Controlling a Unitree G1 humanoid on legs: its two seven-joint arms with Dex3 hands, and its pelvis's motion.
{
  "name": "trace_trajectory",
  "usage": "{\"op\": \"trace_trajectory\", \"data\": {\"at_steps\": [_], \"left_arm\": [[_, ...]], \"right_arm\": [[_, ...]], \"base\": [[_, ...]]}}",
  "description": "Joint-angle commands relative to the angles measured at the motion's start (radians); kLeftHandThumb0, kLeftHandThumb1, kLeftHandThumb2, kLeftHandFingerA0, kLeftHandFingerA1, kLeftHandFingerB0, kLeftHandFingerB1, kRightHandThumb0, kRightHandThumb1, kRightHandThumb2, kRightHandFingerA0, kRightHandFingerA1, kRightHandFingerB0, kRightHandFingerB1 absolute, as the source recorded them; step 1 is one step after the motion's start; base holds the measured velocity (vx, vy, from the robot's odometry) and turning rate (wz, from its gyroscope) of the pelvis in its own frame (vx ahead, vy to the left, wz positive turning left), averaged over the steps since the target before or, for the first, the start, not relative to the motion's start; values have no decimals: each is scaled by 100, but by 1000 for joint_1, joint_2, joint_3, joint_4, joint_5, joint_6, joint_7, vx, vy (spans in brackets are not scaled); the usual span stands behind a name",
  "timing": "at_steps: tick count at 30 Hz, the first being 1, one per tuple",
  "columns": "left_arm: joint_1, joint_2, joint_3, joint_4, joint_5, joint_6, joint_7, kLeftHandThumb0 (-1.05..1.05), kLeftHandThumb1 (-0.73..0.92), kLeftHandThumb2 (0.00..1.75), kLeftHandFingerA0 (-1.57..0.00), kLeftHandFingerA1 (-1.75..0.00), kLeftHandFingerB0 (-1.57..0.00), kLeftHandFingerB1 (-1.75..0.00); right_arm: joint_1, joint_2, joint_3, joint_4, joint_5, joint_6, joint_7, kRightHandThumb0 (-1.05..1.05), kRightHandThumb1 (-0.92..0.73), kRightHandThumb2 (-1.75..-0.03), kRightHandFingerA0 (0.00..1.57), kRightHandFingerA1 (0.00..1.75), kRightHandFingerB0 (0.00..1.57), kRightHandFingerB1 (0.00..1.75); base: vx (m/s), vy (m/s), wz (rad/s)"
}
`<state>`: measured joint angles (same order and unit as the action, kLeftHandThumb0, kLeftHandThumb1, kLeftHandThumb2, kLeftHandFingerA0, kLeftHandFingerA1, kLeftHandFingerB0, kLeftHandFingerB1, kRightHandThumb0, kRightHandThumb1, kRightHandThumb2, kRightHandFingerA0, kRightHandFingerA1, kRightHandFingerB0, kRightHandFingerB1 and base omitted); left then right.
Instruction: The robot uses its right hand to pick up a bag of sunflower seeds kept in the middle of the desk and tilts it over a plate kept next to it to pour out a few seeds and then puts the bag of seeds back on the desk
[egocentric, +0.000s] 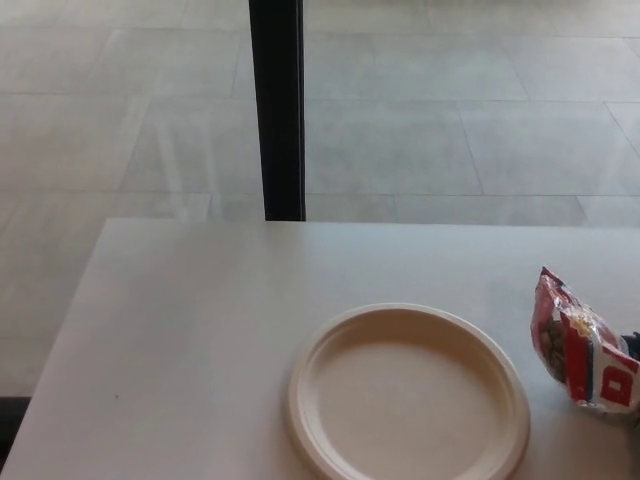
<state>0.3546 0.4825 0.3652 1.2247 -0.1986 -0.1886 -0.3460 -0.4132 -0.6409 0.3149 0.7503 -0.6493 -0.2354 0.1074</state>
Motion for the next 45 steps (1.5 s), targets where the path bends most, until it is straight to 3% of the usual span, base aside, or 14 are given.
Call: {"op": "trace_trajectory", "data": {"at_steps": [1,8,21,22,23,25,26,27,30,32,39,40,44,45], "left_arm": [[12,26,-6,9,23,-38,19,-55,70,72,-35,-66,-26,-55],[10,21,4,7,14,-35,27,-54,68,71,-37,-68,-26,-55],[5,15,49,-3,-14,-29,-5,-51,65,74,-31,-67,-23,-55],[7,17,43,-7,-4,-31,6,-53,64,73,-32,-67,-23,-55],[5,18,43,-3,-3,-32,7,-53,64,73,-32,-67,-24,-55],[-1,20,49,5,-7,-28,2,-50,65,74,-32,-68,-26,-57],[1,20,47,7,-5,-37,-3,-59,51,96,-34,-69,-28,-62],[3,22,42,4,0,-39,-5,-55,64,74,-32,-69,-28,-58],[-4,19,61,6,-21,-23,-13,-54,55,93,-32,-69,-29,-62],[-5,21,56,7,-11,-27,-8,-52,63,75,-33,-69,-27,-58],[6,20,60,1,-14,-32,-26,-53,57,92,-27,-65,-23,-59],[2,21,61,6,-14,-19,-19,-48,66,74,-30,-67,-25,-56],[5,27,43,7,9,-33,-2,-56,64,73,-33,-68,-29,-57],[9,26,44,2,6,-37,-9,-56,54,94,-34,-69,-27,-60]], "right_arm": [[61,12,-6,70,45,-101,-58,-18,-80,-67,69,148,37,54],[85,1,18,104,25,-231,-175,-19,-83,-64,71,162,51,80],[112,13,22,130,38,-360,-305,-21,-77,-63,83,170,68,86],[120,14,19,124,41,-348,-310,-8,-75,-64,92,172,65,140],[120,11,22,123,36,-347,-316,-19,-57,-86,113,141,83,122],[122,8,26,122,34,-341,-318,-18,-59,-86,112,142,87,127],[122,3,28,116,30,-337,-320,-7,-72,-70,72,175,64,162],[116,-8,38,99,15,-304,-298,-11,-75,-64,70,175,58,160],[110,-15,46,87,21,-275,-264,-12,-70,-61,73,175,60,158],[103,-17,52,84,22,-258,-252,-12,-69,-63,76,175,62,157],[85,-14,29,67,67,-237,-216,-16,-68,-90,83,175,67,163],[84,-11,22,52,77,-223,-202,-18,-68,-96,86,175,73,159],[99,-4,8,8,91,-188,-180,-17,-65,-95,86,175,73,158],[105,0,4,-6,95,-170,-169,-11,-64,-95,102,175,72,152]], "base": [[0,0,0],[0,0,0],[0,0,0],[0,0,0],[0,0,0],[0,0,0],[0,0,0],[0,0,0],[0,0,0],[0,0,0],[0,0,0],[0,0,0],[0,0,0],[0,0,0]]}}
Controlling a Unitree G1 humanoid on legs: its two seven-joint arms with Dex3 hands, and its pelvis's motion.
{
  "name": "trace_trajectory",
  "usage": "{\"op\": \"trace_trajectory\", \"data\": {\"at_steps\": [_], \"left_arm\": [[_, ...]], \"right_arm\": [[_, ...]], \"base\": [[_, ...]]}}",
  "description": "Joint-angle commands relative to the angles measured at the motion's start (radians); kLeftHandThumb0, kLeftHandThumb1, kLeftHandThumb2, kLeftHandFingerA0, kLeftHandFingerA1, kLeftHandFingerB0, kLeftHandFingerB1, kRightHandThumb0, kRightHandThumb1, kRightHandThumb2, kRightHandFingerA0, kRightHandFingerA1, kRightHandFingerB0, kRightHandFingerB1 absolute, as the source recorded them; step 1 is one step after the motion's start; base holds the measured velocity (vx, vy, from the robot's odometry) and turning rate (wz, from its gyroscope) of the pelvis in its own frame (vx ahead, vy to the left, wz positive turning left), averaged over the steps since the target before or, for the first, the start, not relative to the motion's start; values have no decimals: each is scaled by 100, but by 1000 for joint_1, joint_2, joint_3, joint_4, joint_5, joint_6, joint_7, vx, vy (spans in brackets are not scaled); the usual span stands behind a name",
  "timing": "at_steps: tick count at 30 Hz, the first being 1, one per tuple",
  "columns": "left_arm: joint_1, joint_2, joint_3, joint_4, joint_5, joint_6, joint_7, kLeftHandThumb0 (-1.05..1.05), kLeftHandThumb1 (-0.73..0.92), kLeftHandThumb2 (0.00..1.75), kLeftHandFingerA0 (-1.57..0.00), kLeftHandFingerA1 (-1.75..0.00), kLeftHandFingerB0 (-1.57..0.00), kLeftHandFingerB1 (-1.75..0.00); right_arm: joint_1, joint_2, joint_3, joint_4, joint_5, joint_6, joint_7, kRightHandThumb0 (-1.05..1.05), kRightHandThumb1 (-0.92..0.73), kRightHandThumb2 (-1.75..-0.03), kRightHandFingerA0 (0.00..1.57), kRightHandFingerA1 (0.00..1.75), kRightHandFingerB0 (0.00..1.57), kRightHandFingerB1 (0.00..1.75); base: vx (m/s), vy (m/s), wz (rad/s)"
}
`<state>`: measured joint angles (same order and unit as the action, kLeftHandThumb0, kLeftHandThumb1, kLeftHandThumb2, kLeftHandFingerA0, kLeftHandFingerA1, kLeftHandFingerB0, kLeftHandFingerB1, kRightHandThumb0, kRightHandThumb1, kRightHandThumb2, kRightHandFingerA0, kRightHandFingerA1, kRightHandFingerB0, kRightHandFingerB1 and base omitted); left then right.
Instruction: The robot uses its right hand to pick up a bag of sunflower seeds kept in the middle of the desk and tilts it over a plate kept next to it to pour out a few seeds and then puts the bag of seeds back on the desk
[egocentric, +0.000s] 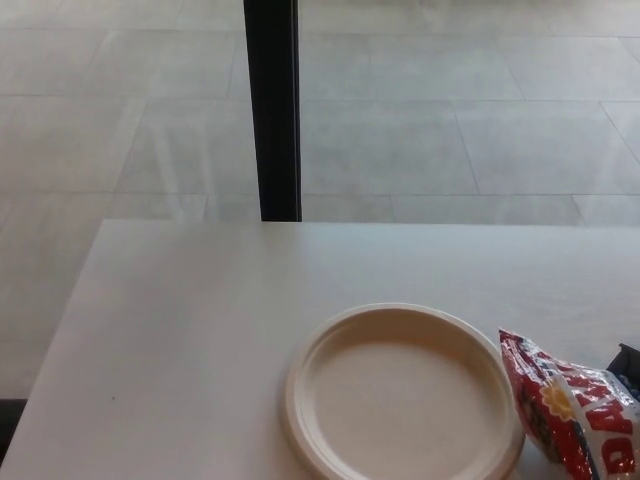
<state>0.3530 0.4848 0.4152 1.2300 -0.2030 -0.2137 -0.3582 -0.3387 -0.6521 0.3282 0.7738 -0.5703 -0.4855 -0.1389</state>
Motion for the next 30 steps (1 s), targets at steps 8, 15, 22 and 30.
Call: {"op": "trace_trajectory", "data": {"at_steps": [8,15,22,30], "left_arm": [[4,26,-4,2,5,-2,6,-52,65,74,-28,-66,-23,-55],[14,25,-15,-4,16,-20,19,-54,64,74,-31,-68,-29,-58],[13,32,-26,12,28,-29,24,-55,64,72,-31,-66,-27,-55],[22,30,-34,3,29,-37,29,-55,66,73,-32,-66,-28,-57]], "right_arm": [[54,29,-23,-107,39,155,147,-21,-65,-97,91,167,83,139],[73,59,-66,-155,103,186,193,-19,-62,-102,89,174,76,161],[79,110,-137,-223,197,265,282,-21,-55,-115,87,175,73,166],[73,121,-152,-299,185,326,319,-22,-56,-115,86,175,74,165]], "base": [[0,0,0],[0,0,0],[0,0,0],[0,0,0]]}}
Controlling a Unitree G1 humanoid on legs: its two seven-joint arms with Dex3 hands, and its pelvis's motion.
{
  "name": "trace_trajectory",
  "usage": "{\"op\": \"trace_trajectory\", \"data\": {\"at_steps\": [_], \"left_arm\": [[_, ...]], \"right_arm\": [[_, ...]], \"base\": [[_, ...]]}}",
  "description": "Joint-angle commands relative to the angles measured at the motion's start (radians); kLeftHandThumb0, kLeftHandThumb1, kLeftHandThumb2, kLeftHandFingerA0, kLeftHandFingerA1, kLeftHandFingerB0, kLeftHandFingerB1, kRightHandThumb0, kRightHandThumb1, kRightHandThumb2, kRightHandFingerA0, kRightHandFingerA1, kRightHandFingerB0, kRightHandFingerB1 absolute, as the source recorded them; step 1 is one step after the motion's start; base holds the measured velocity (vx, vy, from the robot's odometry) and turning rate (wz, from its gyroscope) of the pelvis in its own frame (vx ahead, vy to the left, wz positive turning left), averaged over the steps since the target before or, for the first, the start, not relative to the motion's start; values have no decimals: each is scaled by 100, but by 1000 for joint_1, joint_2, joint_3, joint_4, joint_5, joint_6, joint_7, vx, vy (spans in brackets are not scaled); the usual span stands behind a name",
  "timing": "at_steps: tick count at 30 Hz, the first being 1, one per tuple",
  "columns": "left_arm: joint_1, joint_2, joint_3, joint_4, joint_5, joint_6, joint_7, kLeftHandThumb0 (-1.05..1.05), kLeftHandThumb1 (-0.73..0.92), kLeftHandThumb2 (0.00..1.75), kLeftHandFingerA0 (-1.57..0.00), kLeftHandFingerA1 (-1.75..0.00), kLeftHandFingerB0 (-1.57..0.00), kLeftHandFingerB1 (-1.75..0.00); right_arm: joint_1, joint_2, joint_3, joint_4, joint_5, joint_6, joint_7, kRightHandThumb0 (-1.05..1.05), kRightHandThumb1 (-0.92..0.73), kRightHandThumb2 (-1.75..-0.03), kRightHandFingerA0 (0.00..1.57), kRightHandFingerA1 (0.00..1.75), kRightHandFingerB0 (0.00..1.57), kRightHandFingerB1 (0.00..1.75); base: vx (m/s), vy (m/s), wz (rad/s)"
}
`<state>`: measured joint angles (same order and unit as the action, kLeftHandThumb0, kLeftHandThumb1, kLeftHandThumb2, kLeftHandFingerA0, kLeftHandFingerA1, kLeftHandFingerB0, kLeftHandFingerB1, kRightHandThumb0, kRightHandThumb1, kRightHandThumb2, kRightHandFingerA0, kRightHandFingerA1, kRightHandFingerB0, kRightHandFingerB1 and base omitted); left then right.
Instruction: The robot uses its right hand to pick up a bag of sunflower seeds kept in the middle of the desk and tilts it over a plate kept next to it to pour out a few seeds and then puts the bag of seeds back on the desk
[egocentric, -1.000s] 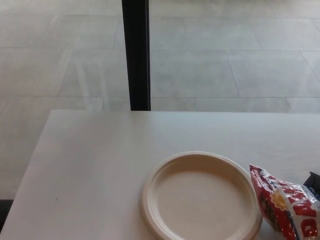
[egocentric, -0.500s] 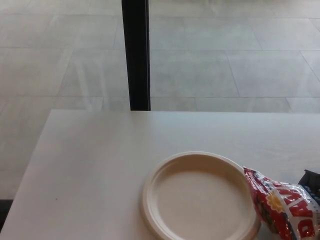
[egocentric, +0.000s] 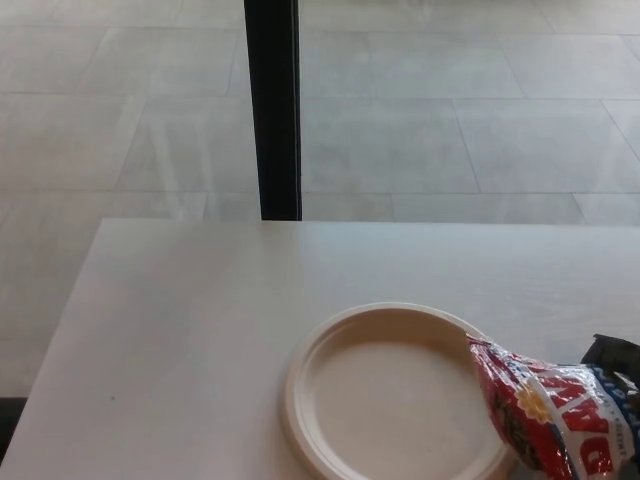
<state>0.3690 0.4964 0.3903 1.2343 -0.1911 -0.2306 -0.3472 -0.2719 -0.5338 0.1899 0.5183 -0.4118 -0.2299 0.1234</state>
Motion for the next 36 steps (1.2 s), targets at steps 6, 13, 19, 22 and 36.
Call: {"op": "trace_trajectory", "data": {"at_steps": [6,13,19,22,36], "left_arm": [[-2,20,11,6,-7,-7,-6,-60,53,94,-26,-65,-23,-59],[4,24,-1,-3,14,-21,10,-56,65,75,-28,-66,-27,-57],[8,24,5,-13,5,-18,-9,-59,58,93,-27,-65,-24,-59],[11,25,-4,-10,18,-25,-1,-62,56,94,-27,-65,-24,-59],[22,23,6,-15,10,-22,-18,-57,59,94,-26,-64,-21,-58]], "right_arm": [[-31,-12,-15,-81,-6,122,62,-22,-56,-114,89,175,75,159],[-56,-25,-2,-133,-50,187,80,-24,-57,-113,90,175,75,159],[-81,-26,20,-174,-103,283,101,-23,-64,-101,89,175,73,151],[-87,-24,26,-189,-115,334,120,-22,-65,-98,88,175,73,152],[-162,7,80,-198,-195,578,175,-32,-76,-82,82,163,73,116]], "base": [[0,0,0],[0,0,0],[0,0,0],[0,0,0],[0,0,0]]}}
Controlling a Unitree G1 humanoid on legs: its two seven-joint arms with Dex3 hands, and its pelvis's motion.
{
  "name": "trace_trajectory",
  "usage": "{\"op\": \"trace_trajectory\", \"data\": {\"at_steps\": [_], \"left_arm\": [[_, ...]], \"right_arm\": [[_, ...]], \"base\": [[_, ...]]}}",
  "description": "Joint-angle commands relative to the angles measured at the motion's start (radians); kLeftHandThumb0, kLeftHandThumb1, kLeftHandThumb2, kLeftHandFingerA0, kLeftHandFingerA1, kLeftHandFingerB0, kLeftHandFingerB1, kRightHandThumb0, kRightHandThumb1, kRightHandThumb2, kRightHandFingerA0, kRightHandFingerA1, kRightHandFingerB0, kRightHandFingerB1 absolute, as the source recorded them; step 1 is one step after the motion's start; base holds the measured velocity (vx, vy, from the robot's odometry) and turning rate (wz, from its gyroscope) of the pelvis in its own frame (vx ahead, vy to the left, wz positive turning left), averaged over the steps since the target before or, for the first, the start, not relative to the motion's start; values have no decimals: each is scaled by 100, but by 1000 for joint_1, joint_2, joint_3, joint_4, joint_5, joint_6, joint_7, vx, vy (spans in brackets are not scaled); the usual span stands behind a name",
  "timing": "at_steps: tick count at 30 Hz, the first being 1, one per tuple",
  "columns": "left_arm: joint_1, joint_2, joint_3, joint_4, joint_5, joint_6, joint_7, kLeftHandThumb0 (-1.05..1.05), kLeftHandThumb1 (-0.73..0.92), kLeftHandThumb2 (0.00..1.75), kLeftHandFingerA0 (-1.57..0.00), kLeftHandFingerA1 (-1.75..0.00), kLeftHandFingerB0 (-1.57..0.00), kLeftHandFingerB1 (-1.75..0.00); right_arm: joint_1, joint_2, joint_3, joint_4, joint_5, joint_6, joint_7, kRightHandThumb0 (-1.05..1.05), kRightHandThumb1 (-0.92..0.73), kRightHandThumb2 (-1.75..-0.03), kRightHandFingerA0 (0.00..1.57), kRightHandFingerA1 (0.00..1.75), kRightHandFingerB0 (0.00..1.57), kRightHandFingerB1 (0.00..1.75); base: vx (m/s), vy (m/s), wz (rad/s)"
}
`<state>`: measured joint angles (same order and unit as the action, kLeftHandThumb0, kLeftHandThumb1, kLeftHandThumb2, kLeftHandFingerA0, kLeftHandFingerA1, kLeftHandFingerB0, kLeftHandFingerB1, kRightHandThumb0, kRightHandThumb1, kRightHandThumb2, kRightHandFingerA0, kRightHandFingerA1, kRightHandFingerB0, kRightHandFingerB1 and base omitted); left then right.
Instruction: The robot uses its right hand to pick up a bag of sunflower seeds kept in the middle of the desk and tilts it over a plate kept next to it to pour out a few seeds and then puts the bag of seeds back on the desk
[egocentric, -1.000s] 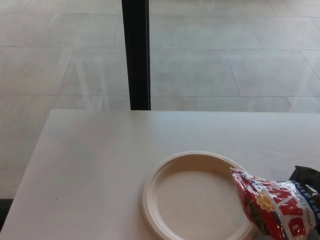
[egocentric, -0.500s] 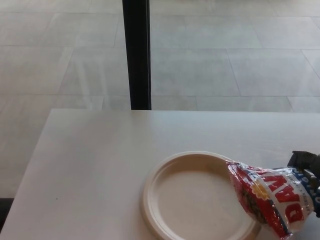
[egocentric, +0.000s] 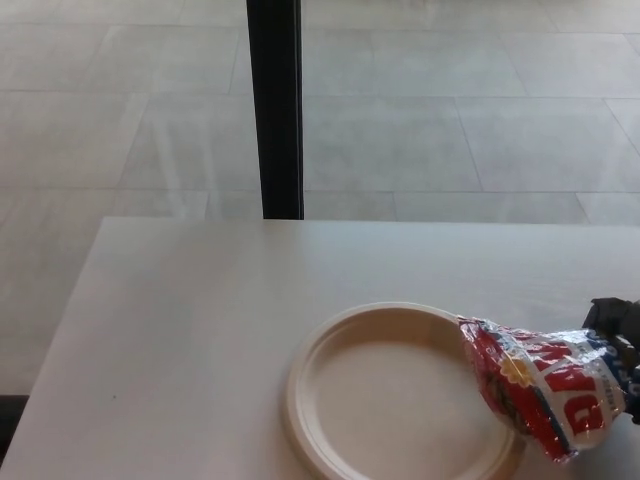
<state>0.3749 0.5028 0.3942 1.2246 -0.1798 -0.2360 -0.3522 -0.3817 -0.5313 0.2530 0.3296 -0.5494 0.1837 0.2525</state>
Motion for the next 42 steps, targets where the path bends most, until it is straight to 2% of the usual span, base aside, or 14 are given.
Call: {"op": "trace_trajectory", "data": {"at_steps": [1,6,11,14,23,24,31,32,33,35,36,37,38,42], "left_arm": [[15,17,1,-1,1,-15,-4,-57,60,93,-26,-64,-24,-58],[9,24,-14,10,20,-20,7,-58,69,72,-28,-64,-23,-54],[17,21,-4,2,4,-26,-14,-59,60,94,-26,-64,-22,-58],[7,21,-5,13,6,-19,-5,-55,68,75,-25,-64,-22,-55],[10,26,-3,-3,7,-16,-11,-56,68,75,-24,-64,-22,-55],[7,20,19,-4,-19,-6,-23,-58,57,95,-22,-64,-21,-59],[9,28,8,-8,4,-14,-14,-59,59,94,-25,-64,-23,-58],[4,29,9,-5,4,-9,-8,-59,59,93,-24,-64,-24,-59],[0,32,5,2,12,-10,3,-60,66,72,-26,-64,-24,-55],[-3,33,8,5,6,-7,-3,-59,58,93,-26,-64,-23,-58],[-3,35,4,3,11,-10,-3,-56,68,73,-26,-64,-24,-55],[-4,37,2,3,12,-9,-2,-58,60,92,-26,-64,-22,-58],[-8,36,10,7,3,-2,-9,-55,67,73,-24,-63,-22,-54],[-7,37,8,-5,4,4,-6,-52,67,75,-25,-65,-22,-56]], "right_arm": [[-76,16,26,-11,-67,206,59,-32,-73,-84,85,173,70,141],[-95,27,44,-26,-77,251,75,-34,-77,-77,86,174,71,143],[-98,30,64,-63,-79,260,87,-35,-77,-78,88,175,73,150],[-109,33,78,-73,-89,278,96,-36,-80,-74,84,174,70,145],[-162,14,111,-117,-116,264,121,-33,-64,-96,87,175,71,162],[-165,13,113,-120,-118,262,120,-33,-63,-97,88,175,71,162],[-192,-12,151,-138,-168,269,146,-34,-71,-79,88,173,73,144],[-207,-17,164,-132,-185,279,161,-35,-71,-80,83,157,70,107],[-212,-17,167,-128,-189,287,163,-36,-72,-79,84,151,71,97],[-229,-20,177,-121,-200,301,184,-38,-75,-76,81,140,65,75],[-237,-23,181,-119,-205,303,191,-39,-76,-76,83,130,66,69],[-241,-24,183,-118,-208,305,193,-39,-76,-75,82,131,64,69],[-247,-24,186,-115,-213,308,198,-39,-76,-75,82,138,67,80],[-278,-30,218,-120,-246,346,260,-39,-78,-73,83,132,70,80]], "base": [[0,0,0],[0,0,0],[0,0,0],[0,0,0],[0,0,0],[0,0,0],[0,0,0],[0,0,0],[0,0,0],[0,0,0],[0,0,0],[0,0,0],[0,0,0],[0,0,0]]}}
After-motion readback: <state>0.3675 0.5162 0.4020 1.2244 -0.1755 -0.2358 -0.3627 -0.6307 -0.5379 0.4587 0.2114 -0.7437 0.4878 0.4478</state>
